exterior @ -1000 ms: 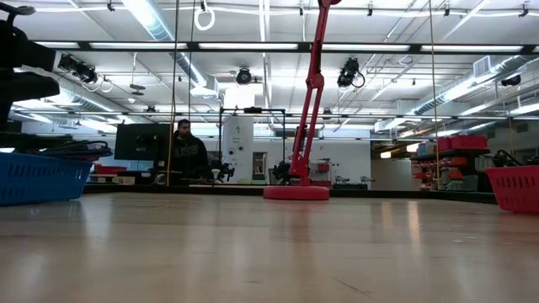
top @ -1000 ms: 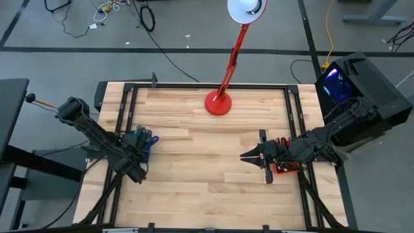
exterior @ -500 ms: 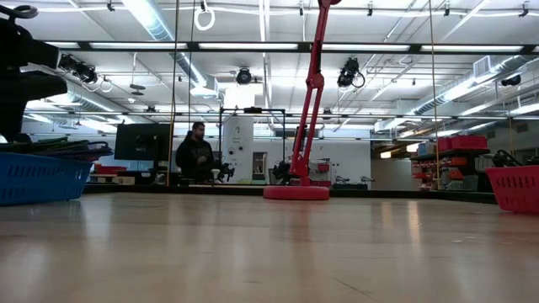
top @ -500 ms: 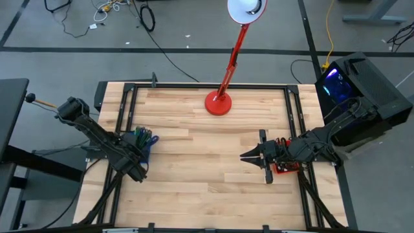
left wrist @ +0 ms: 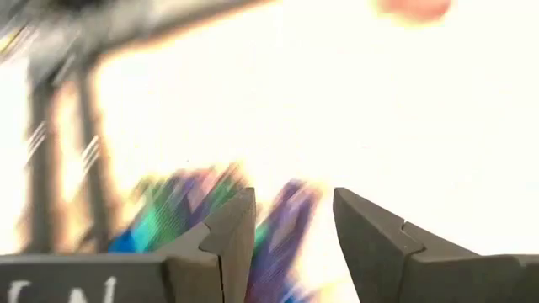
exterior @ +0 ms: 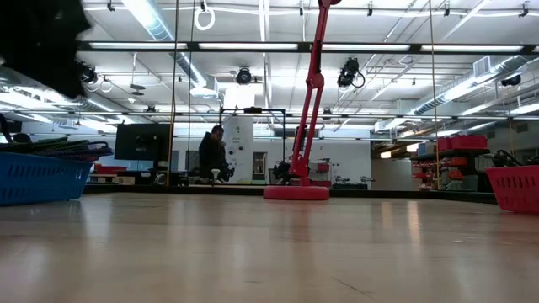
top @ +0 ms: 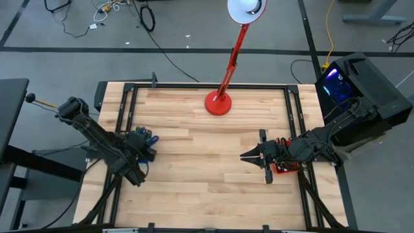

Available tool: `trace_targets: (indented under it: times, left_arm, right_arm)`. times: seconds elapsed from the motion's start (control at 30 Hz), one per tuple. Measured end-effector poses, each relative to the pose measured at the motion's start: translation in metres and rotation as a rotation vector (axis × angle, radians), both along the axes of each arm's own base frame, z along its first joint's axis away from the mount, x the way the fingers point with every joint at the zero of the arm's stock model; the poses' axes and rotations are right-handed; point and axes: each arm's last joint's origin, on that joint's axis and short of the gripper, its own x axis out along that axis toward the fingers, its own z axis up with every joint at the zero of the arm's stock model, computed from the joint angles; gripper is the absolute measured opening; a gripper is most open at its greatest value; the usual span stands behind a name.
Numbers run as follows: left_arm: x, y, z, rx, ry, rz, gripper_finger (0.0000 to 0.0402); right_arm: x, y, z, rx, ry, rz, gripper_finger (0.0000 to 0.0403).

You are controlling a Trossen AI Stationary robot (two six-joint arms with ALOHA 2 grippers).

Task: Pick & Place USB Port
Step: Return to Home Position

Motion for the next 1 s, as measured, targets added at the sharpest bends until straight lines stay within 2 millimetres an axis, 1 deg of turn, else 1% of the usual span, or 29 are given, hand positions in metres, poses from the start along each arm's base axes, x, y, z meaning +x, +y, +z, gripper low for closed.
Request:
trace_targets:
  times: [0.1, 0.17, 0.23, 0.3, 0.37, 0.43, 0.5, 0.53, 0.6, 0.67, 0.73, 0.83, 1.0]
  left_arm:
    - [0.016, -0.006, 0.028, 0.135, -0.193, -0.126, 0.0168]
    - [0.029, -0.01, 0.046, 0.196, -0.296, -0.177, 0.0167]
    - [0.045, -0.016, 0.062, 0.234, -0.37, -0.217, 0.0168]
    - [0.063, -0.022, 0.076, 0.274, -0.365, -0.286, 0.0167]
    - [0.083, -0.029, 0.087, 0.319, -0.344, -0.389, 0.0167]
    - [0.101, -0.034, 0.095, 0.356, -0.329, -0.527, 0.0167]
    - [0.116, -0.036, 0.098, 0.392, -0.34, -0.696, 0.0167]
    - [0.122, -0.036, 0.096, 0.414, -0.345, -0.785, 0.0167]
    - [0.131, -0.032, 0.09, 0.432, -0.39, -0.908, 0.0167]
    - [0.137, -0.022, 0.079, 0.427, -0.442, -0.957, 0.0167]
    - [0.14, -0.009, 0.061, 0.412, -0.474, -0.959, 0.0167]
    - [0.138, 0.013, 0.031, 0.374, -0.506, -0.906, 0.0167]
    - [0.125, 0.039, 0.002, 0.347, -0.68, -0.88, 0.0167]
  right_arm:
    - [0.002, -0.002, 0.001, -0.011, -0.017, -0.032, 0.0052]
    - [0.007, -0.003, 0.001, -0.01, -0.038, -0.09, 0.0052]
    - [0.017, -0.001, -0.003, -0.02, -0.053, -0.123, 0.0052]
    - [0.031, 0.002, -0.01, -0.055, -0.072, -0.1, 0.0052]
    - [0.049, 0.007, -0.018, -0.105, -0.103, -0.019, 0.0052]
    - [0.066, 0.012, -0.029, -0.152, -0.148, 0.067, 0.0052]
    - [0.081, 0.015, -0.038, -0.197, -0.199, 0.14, 0.0052]
    - [0.088, 0.015, -0.044, -0.208, -0.219, 0.169, 0.0052]
    - [0.098, 0.015, -0.053, -0.214, -0.254, 0.229, 0.0052]
    - [0.105, 0.012, -0.058, -0.21, -0.275, 0.264, 0.0052]
    - [0.109, 0.007, -0.063, -0.214, -0.257, 0.269, 0.0052]
    - [0.113, -0.004, -0.068, -0.212, -0.202, 0.244, 0.0052]
    - [0.12, -0.029, -0.067, -0.189, -0.195, 0.243, 0.0052]
